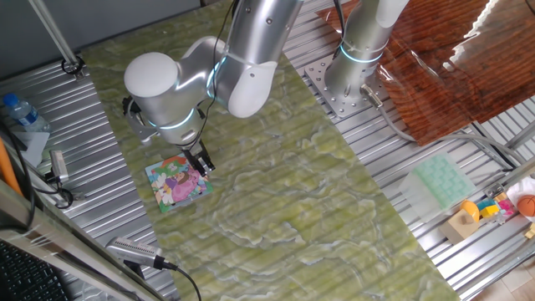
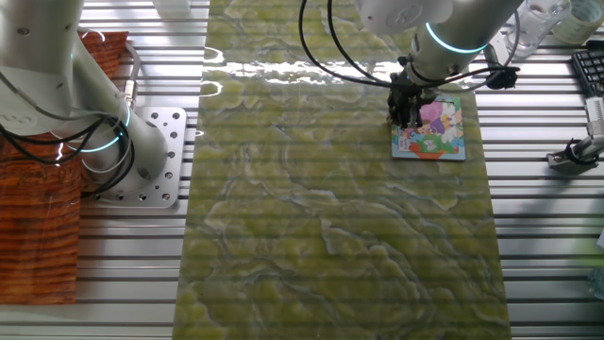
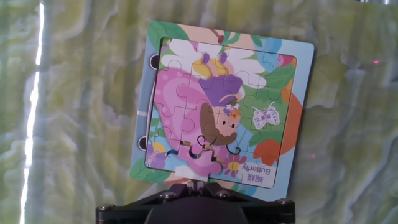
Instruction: Assemble one piece of a puzzle
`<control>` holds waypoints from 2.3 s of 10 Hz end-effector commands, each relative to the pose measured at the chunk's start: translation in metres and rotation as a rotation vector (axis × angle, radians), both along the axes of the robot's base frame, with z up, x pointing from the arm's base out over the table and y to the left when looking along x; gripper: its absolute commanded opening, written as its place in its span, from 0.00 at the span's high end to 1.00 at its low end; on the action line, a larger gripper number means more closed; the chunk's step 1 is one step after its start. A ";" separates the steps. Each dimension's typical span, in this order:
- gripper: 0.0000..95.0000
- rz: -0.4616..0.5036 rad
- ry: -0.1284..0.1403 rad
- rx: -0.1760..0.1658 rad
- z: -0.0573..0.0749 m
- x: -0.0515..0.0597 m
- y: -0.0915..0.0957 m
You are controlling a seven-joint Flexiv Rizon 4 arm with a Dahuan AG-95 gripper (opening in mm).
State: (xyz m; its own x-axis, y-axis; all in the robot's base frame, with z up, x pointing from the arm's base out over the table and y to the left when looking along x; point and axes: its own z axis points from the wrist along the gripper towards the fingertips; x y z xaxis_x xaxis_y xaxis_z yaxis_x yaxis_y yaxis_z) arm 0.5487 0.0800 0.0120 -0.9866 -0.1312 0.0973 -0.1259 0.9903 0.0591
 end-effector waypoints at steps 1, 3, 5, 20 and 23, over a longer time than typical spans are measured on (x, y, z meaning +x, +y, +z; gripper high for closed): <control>1.00 0.001 -0.002 -0.001 0.000 0.000 0.000; 1.00 0.003 -0.003 -0.001 0.000 0.000 0.000; 1.00 0.007 -0.005 -0.001 0.000 0.000 0.000; 1.00 0.018 0.007 -0.016 0.001 0.000 -0.001; 1.00 0.035 0.008 -0.021 0.003 -0.001 -0.003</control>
State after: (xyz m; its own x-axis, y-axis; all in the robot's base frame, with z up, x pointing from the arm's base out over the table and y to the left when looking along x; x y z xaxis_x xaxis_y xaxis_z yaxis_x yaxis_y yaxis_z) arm 0.5499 0.0771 0.0146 -0.9792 -0.1681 0.1136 -0.1640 0.9854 0.0447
